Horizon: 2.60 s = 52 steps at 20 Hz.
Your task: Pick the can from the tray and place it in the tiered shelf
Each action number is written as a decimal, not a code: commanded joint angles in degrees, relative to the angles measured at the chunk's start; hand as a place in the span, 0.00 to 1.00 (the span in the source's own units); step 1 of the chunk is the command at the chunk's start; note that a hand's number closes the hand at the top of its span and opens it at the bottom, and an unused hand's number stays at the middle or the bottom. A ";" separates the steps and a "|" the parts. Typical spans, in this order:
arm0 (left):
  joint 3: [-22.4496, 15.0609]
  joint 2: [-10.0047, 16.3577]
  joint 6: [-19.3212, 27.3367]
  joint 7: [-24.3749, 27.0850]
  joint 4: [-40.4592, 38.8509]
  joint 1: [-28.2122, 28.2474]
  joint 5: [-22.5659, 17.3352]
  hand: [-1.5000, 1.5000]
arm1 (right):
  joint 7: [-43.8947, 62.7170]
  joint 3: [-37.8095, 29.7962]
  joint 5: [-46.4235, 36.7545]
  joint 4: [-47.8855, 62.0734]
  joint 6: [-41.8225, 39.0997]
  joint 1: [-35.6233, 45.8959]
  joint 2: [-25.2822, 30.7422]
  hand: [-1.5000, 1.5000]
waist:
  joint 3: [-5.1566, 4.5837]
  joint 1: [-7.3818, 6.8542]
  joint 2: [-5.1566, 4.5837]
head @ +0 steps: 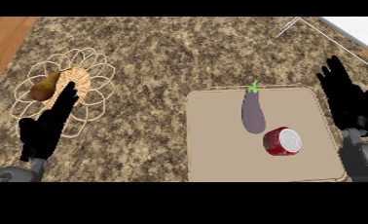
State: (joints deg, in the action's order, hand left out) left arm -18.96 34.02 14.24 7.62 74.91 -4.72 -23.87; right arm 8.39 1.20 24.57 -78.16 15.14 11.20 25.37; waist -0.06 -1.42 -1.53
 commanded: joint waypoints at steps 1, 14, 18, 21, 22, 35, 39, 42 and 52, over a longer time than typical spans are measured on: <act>1.04 -0.15 -1.08 -0.05 0.14 2.37 0.31 0.50 | 0.89 3.49 -3.39 -3.30 -0.51 3.41 -0.71 1.00 | 0.04 0.91 1.58; 5.89 1.59 -0.85 -3.80 1.96 4.89 -3.91 0.50 | -8.63 28.78 -39.99 -19.59 18.60 -10.78 -5.94 0.00 | 0.02 1.66 1.88; 6.87 1.62 -3.16 -2.94 0.02 5.49 -4.32 0.50 | 7.05 33.25 -54.74 -30.52 21.93 -14.48 -1.36 0.00 | -0.16 2.63 2.06; 6.44 0.99 -1.43 -4.66 0.59 4.87 -3.90 0.50 | 14.67 31.93 -64.31 -28.15 18.92 -14.89 3.29 0.00 | -0.31 3.05 2.09; 5.77 0.24 0.07 -4.09 2.83 5.82 -3.07 0.50 | 19.83 29.77 -64.74 -32.72 14.76 -14.02 6.29 0.00 | -0.36 3.00 2.38; 7.99 3.12 -4.42 -6.40 3.10 3.81 -4.26 0.50 | 48.58 36.64 -69.47 -43.87 -29.08 -8.65 15.61 0.00 | -0.15 0.71 1.52; 7.92 0.59 -3.78 -5.29 -0.91 1.69 -2.09 0.50 | 55.01 38.53 -68.88 -41.65 -38.94 -1.48 9.42 0.00 | -0.07 1.00 1.38; 8.45 0.14 -3.66 -6.36 0.73 2.02 -1.78 0.50 | 57.19 38.55 -68.70 -41.15 -42.95 0.46 6.42 0.00 | -0.01 0.99 1.51; 9.71 -2.21 -2.48 -8.18 5.44 5.58 1.32 0.50 | 44.92 31.67 -72.25 -27.11 -39.33 0.79 5.24 0.00 | 0.09 0.93 1.52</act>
State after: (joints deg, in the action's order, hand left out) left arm -9.48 32.51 10.71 1.01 77.45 -0.36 -23.69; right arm 54.10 34.33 -45.12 -112.05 -24.98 11.33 32.02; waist -0.03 -0.32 0.01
